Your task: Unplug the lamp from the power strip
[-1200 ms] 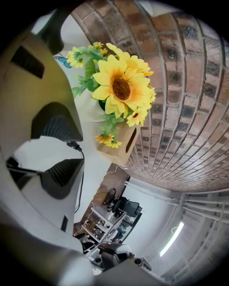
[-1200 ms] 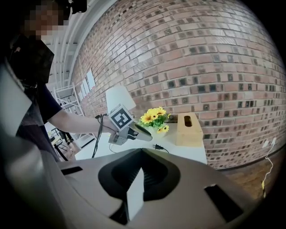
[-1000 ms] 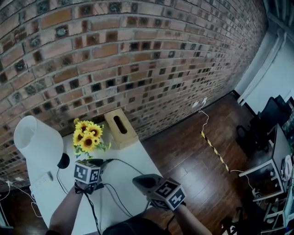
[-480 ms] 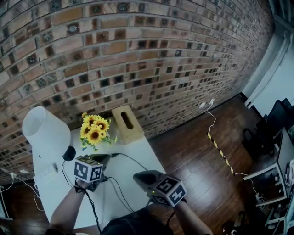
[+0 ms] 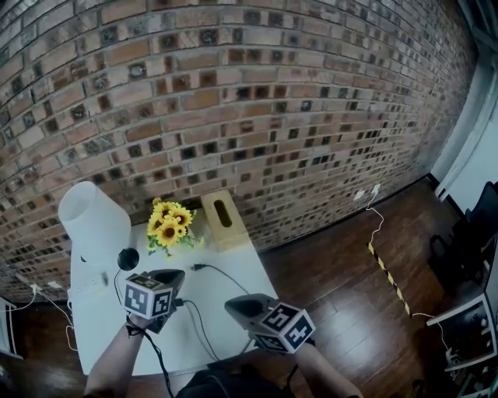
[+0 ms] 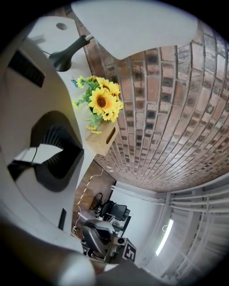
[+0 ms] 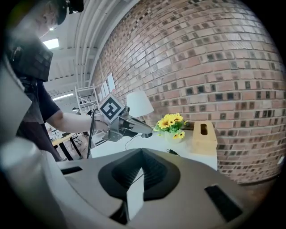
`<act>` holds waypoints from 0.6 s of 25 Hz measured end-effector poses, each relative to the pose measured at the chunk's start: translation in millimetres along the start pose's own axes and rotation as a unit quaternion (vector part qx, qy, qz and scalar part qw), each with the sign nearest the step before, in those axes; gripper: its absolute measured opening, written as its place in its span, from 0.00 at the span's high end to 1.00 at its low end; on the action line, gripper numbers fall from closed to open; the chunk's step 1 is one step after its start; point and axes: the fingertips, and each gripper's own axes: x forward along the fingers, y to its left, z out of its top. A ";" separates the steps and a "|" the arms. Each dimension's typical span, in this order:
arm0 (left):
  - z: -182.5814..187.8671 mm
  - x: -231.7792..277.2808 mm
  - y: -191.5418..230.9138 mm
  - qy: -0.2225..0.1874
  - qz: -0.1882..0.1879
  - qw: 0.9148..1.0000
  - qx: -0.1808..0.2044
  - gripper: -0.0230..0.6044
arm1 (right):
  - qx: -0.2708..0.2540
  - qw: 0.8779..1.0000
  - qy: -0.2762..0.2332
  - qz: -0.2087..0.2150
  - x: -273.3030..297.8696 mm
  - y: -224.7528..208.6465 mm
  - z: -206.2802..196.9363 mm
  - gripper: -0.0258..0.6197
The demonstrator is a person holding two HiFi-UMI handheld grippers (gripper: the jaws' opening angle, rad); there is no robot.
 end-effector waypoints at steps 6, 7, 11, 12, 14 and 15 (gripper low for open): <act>-5.4 -11.9 -27.8 -0.010 0.018 1.000 -0.004 0.96 | -0.006 1.000 -0.003 0.016 -25.2 6.4 -15.1 0.96; -6.5 -15.0 -31.5 -0.010 0.023 1.000 -0.002 0.96 | -0.007 1.000 -0.006 0.019 -28.1 7.6 -16.4 0.96; -5.1 -33.6 -38.9 -0.022 0.052 0.998 0.010 0.96 | -0.014 0.999 -0.016 0.038 -33.0 13.2 -17.1 0.96; -3.9 -39.4 -39.9 -0.026 0.059 0.998 0.014 0.96 | -0.018 0.999 -0.018 0.043 -33.2 15.4 -16.1 0.96; -3.6 -52.1 -41.2 -0.033 0.073 0.997 0.020 0.96 | -0.027 0.998 -0.020 0.055 -32.1 21.3 -14.0 0.96; -4.5 -59.0 -41.3 -0.037 0.082 0.996 0.021 0.96 | -0.032 0.997 -0.021 0.061 -30.8 24.7 -12.5 0.96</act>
